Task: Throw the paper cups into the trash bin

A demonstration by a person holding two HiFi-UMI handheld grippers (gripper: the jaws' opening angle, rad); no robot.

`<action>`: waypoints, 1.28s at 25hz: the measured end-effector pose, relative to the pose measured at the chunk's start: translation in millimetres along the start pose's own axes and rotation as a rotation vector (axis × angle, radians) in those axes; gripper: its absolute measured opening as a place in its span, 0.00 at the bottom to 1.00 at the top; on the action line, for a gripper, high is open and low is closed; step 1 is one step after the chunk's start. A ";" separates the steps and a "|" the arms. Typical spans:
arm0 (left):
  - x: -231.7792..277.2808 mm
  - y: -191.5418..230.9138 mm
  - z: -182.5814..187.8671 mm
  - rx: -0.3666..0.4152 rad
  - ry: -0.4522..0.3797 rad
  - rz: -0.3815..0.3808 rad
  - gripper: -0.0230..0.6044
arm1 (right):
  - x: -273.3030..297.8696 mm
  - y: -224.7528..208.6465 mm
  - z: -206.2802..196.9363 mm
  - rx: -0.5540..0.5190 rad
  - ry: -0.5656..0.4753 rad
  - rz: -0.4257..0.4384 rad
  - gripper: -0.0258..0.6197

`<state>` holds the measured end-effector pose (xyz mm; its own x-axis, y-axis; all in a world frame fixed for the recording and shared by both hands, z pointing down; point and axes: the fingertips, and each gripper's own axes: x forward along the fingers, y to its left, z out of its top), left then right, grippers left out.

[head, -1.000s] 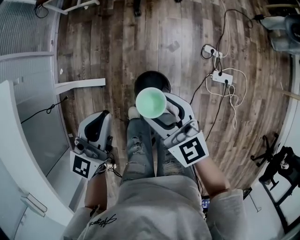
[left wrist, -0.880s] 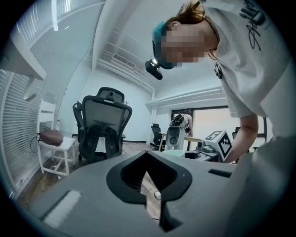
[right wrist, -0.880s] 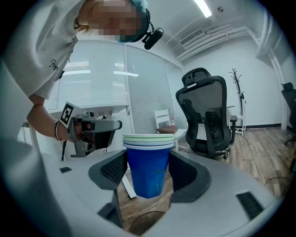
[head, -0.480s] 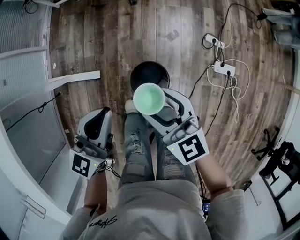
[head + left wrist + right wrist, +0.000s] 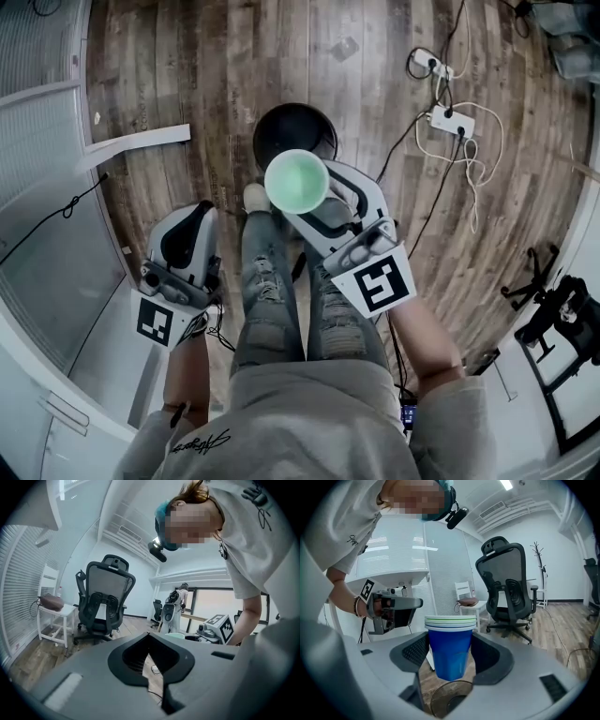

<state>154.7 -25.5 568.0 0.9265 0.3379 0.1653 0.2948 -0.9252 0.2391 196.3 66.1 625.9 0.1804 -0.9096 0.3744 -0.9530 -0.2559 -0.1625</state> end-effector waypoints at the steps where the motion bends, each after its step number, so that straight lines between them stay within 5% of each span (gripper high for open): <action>1: -1.2 0.4 -3.0 -0.006 -0.002 0.000 0.04 | 1.4 -0.6 -3.9 0.003 0.005 0.001 0.46; 32: -7.2 26.6 -61.3 -0.025 0.027 0.009 0.04 | 69.0 11.7 -163.4 0.052 0.198 0.039 0.46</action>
<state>141.6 -41.9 631.9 0.9224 0.3342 0.1937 0.2799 -0.9239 0.2609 157.8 53.9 799.0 0.0875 -0.8383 0.5381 -0.9434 -0.2431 -0.2255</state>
